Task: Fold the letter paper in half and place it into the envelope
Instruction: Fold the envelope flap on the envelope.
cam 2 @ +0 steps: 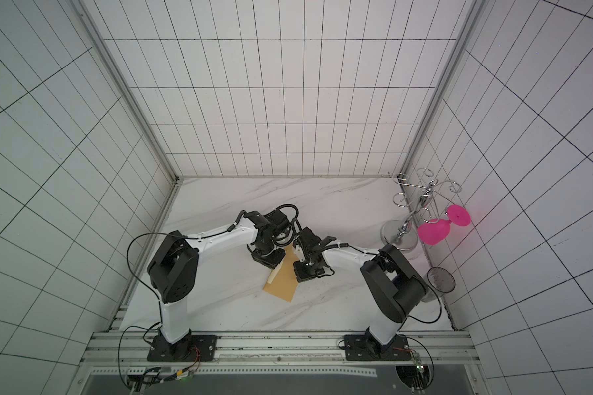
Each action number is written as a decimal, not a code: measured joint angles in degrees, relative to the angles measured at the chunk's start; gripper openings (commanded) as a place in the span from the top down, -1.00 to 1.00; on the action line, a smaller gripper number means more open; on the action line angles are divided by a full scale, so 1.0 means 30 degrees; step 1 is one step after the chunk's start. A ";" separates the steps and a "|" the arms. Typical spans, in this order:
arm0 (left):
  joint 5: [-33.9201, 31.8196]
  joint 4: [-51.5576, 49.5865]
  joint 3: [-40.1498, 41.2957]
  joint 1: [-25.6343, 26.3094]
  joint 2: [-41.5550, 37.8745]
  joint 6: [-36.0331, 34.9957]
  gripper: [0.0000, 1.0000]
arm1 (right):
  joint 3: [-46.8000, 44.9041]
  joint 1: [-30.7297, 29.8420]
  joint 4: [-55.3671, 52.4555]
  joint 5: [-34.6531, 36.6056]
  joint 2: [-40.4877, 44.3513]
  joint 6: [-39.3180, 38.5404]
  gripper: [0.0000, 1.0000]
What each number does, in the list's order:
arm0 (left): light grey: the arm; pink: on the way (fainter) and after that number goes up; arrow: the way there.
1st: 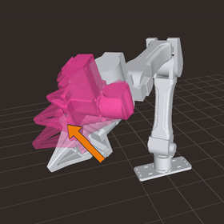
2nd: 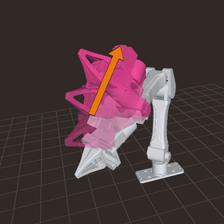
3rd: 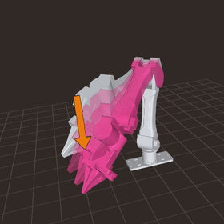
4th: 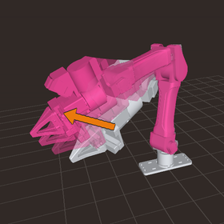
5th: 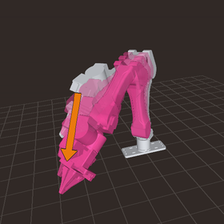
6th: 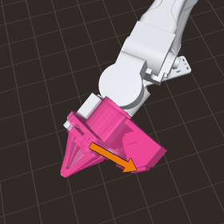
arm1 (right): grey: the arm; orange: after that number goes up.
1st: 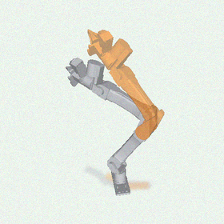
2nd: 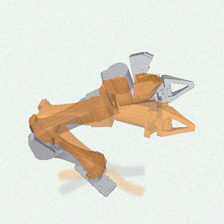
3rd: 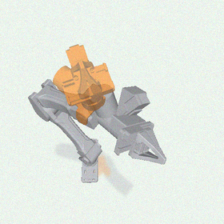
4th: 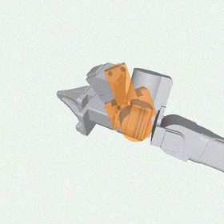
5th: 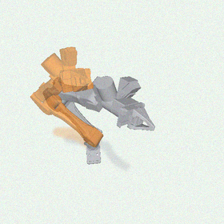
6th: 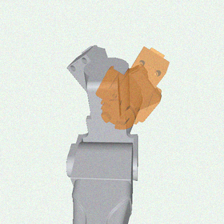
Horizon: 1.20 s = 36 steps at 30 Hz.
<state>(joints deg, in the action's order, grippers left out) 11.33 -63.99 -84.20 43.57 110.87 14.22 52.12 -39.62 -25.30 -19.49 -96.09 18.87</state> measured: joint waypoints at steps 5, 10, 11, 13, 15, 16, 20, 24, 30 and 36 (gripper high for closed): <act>-0.0022 0.0007 -0.0175 0.0226 0.0656 0.0189 0.77 | -0.0087 0.0000 0.0357 -0.0430 -0.0051 0.0219 1.00; 0.0517 0.0270 -0.0211 0.0342 0.1413 0.0670 0.30 | -0.0386 0.0073 0.1129 -0.0962 -0.0124 0.0583 1.00; 0.0670 0.0401 -0.0211 0.0364 0.1464 0.0750 0.24 | -0.0452 0.0080 0.1260 -0.1071 -0.0117 0.0641 1.00; 0.0984 0.0758 -0.0138 0.0372 0.1508 0.0925 0.20 | -0.0590 0.0080 0.1515 -0.1202 -0.0080 0.0758 1.00; 0.1246 0.1158 0.0051 0.0372 0.1523 0.1049 0.18 | -0.0743 0.0080 0.1727 -0.1246 0.0007 0.0860 1.00; 0.1370 0.1377 0.0204 0.0372 0.1537 0.1144 0.17 | -0.0838 0.0080 0.1836 -0.1253 0.0058 0.0925 1.00; 0.1880 0.2084 0.0772 0.0372 0.1683 0.1530 0.12 | -0.1202 0.0080 0.2266 -0.1253 0.0277 0.1129 1.00; 0.2302 0.2266 0.0780 0.0313 0.1749 0.1778 0.07 | -0.1530 0.0080 0.2623 -0.1268 0.0503 0.1428 1.00; 0.2703 0.2506 0.0925 0.0189 0.1763 0.2127 0.03 | -0.1654 0.0080 0.2776 -0.1268 0.0576 0.1858 1.00; 0.3184 0.3053 0.1457 -0.0073 0.1515 0.2361 0.03 | -0.1654 0.0080 0.2805 -0.1188 0.0590 0.2288 1.00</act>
<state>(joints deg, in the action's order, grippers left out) 20.88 -54.83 -79.83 43.35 115.42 21.30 47.16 -39.38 -16.88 -23.05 -94.32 25.74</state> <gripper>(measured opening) 0.485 0.041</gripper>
